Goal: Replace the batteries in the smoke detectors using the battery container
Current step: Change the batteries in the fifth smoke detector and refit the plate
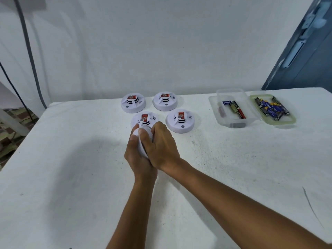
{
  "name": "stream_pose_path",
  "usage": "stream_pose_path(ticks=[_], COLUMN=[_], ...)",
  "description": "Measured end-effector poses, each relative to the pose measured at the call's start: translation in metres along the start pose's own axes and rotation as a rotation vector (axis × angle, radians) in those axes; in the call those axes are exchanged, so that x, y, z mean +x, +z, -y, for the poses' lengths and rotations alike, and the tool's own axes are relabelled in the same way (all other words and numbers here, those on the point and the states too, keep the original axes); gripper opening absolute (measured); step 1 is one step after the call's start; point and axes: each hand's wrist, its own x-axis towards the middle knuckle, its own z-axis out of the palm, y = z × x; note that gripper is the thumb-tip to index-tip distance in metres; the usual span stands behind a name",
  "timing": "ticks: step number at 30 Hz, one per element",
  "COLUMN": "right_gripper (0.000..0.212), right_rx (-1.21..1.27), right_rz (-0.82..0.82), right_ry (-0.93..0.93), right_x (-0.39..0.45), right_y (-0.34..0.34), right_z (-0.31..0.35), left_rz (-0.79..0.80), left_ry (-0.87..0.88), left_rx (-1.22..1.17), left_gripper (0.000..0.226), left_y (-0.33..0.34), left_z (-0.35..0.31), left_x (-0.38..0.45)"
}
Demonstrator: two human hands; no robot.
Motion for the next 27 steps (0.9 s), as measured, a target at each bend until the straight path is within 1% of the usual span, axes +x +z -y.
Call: stream_pose_path(ticks=[2,3,5,7,8,9,11,12,14,15,17,19,20,24,27], right_gripper=[0.074,0.074,0.070,0.054,0.045,0.038,0.028,0.021,0.006,0.014,0.030,0.035,0.035,0.030,0.031], right_rx=[0.016,0.021,0.014,0.020,0.045,0.073,0.134,0.160,0.182,0.195,0.322,0.525,0.609,0.798,0.840], right_rz=[-0.009,-0.016,-0.011,-0.011,-0.015,-0.012,0.015,0.026,0.012,-0.002,0.049,0.148,0.187,0.294,0.278], right_ry=[0.005,0.004,0.009,0.006,-0.010,-0.039,-0.115,-0.134,-0.123,-0.091,0.056,0.222,0.271,0.294,0.303], right_x=[-0.002,-0.002,-0.006,-0.005,-0.004,-0.002,0.003,0.004,0.003,0.002,-0.002,-0.005,-0.006,-0.009,-0.012], right_y=[-0.001,-0.002,-0.003,-0.010,-0.014,-0.021,-0.034,-0.039,-0.047,-0.049,-0.053,-0.057,-0.059,-0.061,-0.059], right_z=[-0.001,-0.002,-0.004,-0.006,-0.007,-0.008,-0.009,-0.011,-0.014,-0.015,-0.018,-0.017,-0.018,-0.018,-0.016], left_rz=[0.002,0.004,-0.014,0.000,0.002,0.023,0.078,0.104,0.129,0.140,0.182,0.215,0.216,0.215,0.215], left_ry=[0.010,0.014,0.024,0.007,-0.044,-0.137,-0.301,-0.347,-0.384,-0.395,-0.427,-0.453,-0.456,-0.425,-0.396], left_rx=[0.023,0.037,0.070,0.093,0.087,0.022,-0.132,-0.183,-0.263,-0.302,-0.345,-0.334,-0.320,-0.304,-0.269], left_gripper=[0.075,0.074,0.065,0.052,0.043,0.037,0.047,0.050,0.048,0.047,0.051,0.057,0.056,0.045,0.048], left_y=[0.001,0.001,0.002,0.005,0.007,0.009,0.006,0.003,-0.001,-0.004,-0.007,-0.008,-0.007,-0.003,0.001], left_z=[0.001,0.003,0.004,0.004,0.000,-0.005,-0.014,-0.018,-0.025,-0.025,-0.026,-0.028,-0.029,-0.034,-0.034], left_x=[-0.003,-0.002,-0.005,-0.004,-0.004,-0.002,0.008,0.012,0.017,0.018,0.016,0.015,0.014,0.011,0.007])
